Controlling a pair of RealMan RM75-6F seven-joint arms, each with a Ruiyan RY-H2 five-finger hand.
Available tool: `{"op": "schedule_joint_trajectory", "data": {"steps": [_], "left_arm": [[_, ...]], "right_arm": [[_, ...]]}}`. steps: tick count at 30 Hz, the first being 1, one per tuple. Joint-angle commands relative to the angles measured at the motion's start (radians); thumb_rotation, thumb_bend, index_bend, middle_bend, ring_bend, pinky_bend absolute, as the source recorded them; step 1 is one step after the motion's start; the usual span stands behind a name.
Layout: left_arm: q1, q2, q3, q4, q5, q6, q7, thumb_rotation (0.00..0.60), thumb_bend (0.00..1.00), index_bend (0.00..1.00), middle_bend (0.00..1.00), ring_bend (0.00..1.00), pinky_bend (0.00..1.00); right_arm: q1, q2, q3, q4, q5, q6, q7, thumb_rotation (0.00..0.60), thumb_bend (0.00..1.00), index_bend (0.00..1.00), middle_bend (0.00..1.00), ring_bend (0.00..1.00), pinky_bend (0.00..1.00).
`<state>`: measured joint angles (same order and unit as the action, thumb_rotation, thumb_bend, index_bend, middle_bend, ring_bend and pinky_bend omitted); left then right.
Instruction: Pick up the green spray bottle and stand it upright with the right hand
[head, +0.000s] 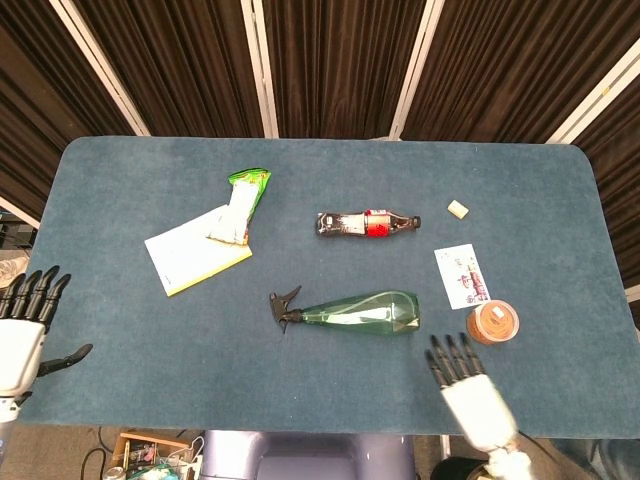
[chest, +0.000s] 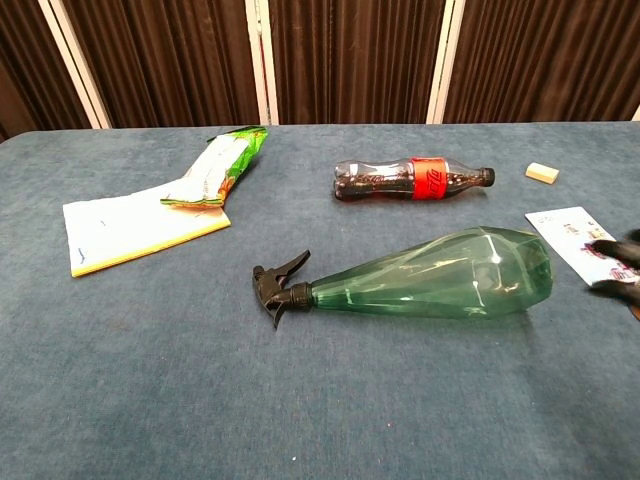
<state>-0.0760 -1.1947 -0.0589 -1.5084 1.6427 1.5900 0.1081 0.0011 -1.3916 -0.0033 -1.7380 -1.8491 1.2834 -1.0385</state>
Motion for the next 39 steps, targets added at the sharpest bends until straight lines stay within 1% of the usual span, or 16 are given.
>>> {"op": "schedule_joint_trajectory", "data": {"steps": [1, 7, 14, 22, 26, 31, 35, 39], "left_arm": [[0.005, 0.002, -0.001, -0.003, 0.007, 0.02, 0.0, 0.6, 0.01, 0.0, 0.0, 0.0, 0.05], [-0.003, -0.002, 0.005, -0.009, 0.016, 0.016, 0.021, 0.6, 0.01, 0.0, 0.0, 0.0, 0.05], [-0.023, -0.008, -0.006, -0.012, -0.036, -0.039, 0.041, 0.6, 0.01, 0.0, 0.0, 0.0, 0.05], [-0.035, -0.02, -0.028, -0.01, -0.092, -0.063, 0.076, 0.6, 0.01, 0.0, 0.0, 0.0, 0.05], [-0.046, -0.022, -0.032, -0.004, -0.121, -0.093, 0.078, 0.6, 0.01, 0.0, 0.0, 0.0, 0.05], [-0.053, -0.021, -0.037, 0.004, -0.141, -0.107, 0.066, 0.6, 0.01, 0.0, 0.0, 0.0, 0.05], [-0.057, -0.022, -0.033, 0.007, -0.148, -0.116, 0.067, 0.6, 0.01, 0.0, 0.0, 0.0, 0.05], [-0.061, -0.026, -0.031, 0.009, -0.156, -0.126, 0.075, 0.6, 0.01, 0.0, 0.0, 0.0, 0.05]], "right_arm": [[0.046, -0.068, 0.046, -0.022, 0.045, -0.069, -0.11, 0.6, 0.18, 0.16, 0.0, 0.0, 0.0], [0.1, -0.14, 0.09, 0.006, 0.071, -0.123, -0.258, 0.6, 0.18, 0.17, 0.0, 0.0, 0.0], [0.161, -0.198, 0.142, -0.004, 0.161, -0.199, -0.407, 0.6, 0.18, 0.14, 0.0, 0.0, 0.0], [0.225, -0.282, 0.17, -0.001, 0.243, -0.244, -0.524, 0.6, 0.18, 0.11, 0.0, 0.0, 0.0], [0.256, -0.33, 0.181, -0.005, 0.294, -0.255, -0.576, 0.6, 0.18, 0.1, 0.0, 0.0, 0.0], [0.301, -0.386, 0.186, -0.003, 0.344, -0.261, -0.617, 0.6, 0.18, 0.1, 0.0, 0.0, 0.0], [0.346, -0.42, 0.198, 0.018, 0.385, -0.274, -0.625, 0.6, 0.18, 0.1, 0.0, 0.0, 0.0], [0.385, -0.433, 0.209, 0.047, 0.424, -0.286, -0.619, 0.6, 0.18, 0.1, 0.0, 0.0, 0.0]]}}
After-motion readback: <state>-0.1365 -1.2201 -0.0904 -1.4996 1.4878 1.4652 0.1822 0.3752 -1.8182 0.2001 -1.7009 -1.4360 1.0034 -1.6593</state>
